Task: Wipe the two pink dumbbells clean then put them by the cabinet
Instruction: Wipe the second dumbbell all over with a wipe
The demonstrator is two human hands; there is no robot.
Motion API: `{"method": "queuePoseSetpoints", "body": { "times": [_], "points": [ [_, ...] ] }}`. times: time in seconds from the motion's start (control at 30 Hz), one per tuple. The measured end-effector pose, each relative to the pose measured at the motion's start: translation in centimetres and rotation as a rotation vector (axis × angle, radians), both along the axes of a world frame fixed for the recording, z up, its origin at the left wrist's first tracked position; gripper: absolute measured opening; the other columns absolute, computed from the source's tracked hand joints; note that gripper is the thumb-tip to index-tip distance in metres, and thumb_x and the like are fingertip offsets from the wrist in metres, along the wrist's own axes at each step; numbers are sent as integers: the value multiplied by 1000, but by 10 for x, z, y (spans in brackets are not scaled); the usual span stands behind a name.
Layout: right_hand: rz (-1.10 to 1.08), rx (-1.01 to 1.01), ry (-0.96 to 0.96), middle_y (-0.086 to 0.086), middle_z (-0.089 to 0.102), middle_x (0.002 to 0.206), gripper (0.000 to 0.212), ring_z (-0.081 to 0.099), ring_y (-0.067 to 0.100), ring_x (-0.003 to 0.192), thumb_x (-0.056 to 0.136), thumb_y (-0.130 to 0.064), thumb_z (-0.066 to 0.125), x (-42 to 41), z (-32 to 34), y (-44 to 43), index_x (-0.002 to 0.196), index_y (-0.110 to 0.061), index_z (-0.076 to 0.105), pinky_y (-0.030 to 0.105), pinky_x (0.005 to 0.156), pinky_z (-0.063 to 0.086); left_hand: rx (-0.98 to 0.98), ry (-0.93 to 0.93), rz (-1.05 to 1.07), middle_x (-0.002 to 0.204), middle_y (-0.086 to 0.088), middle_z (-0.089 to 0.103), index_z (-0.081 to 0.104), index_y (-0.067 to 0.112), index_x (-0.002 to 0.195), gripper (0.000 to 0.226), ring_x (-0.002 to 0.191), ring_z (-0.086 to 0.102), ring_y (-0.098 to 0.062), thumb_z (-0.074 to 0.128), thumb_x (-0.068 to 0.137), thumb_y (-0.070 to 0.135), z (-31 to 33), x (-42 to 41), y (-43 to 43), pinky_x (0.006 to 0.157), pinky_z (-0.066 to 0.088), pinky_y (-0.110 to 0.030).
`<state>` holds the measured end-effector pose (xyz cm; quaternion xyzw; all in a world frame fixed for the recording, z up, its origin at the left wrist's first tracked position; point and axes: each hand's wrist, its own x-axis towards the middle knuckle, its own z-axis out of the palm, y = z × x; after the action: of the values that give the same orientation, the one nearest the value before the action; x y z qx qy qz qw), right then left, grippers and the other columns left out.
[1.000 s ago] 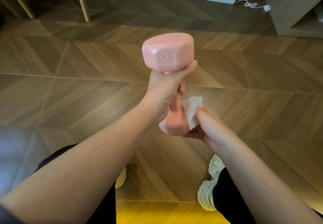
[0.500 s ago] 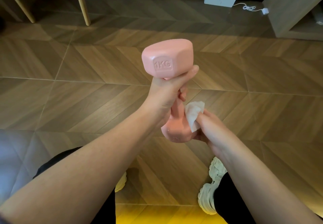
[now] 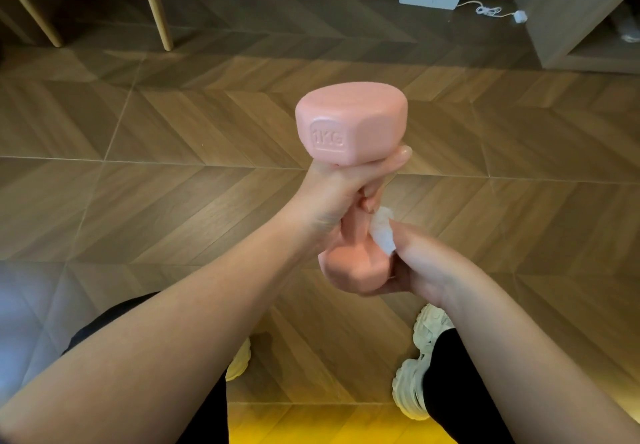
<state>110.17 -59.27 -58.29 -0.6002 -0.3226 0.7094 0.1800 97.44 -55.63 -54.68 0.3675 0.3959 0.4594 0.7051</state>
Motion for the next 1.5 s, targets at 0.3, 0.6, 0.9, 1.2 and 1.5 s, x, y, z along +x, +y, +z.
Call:
{"method": "queuePoseSetpoints", "body": {
  "times": [0.3,0.6,0.9,1.2,1.5],
  "points": [
    [-26,1,219,13,71,112,53,71,24,97,73,-30,56,-2,4,-12,121,-10,66,41,77,62,-109,181,256,48,-1,50,59,20,53,35,55,55,-22,75,84,18,-11,-5,9,64,48,-35],
    [-45,36,52,-1,75,91,34,71,13,78,81,-32,58,-7,-9,-5,112,-20,68,30,66,59,-9,118,89,42,1,35,42,14,52,36,44,34,-19,71,72,18,-4,-6,5,47,32,-27],
    [-59,47,4,-7,73,75,17,68,4,61,95,-30,55,-5,-12,-4,87,-25,70,24,57,56,-4,64,3,42,3,34,42,16,49,36,42,30,-16,68,74,13,-2,-3,4,52,28,-33],
    [-42,-4,112,-2,71,81,20,66,11,69,98,-36,56,-4,-8,-7,89,-24,70,28,61,58,5,21,-90,44,2,34,50,20,50,34,43,30,-16,68,77,11,1,-9,-1,47,29,-28],
    [-281,86,104,-5,77,76,29,73,11,68,65,-31,69,-6,-17,-4,94,-26,71,28,61,59,9,214,169,47,-3,43,55,15,61,27,57,47,-27,78,72,22,-2,-4,9,65,46,-42]
  ]
}}
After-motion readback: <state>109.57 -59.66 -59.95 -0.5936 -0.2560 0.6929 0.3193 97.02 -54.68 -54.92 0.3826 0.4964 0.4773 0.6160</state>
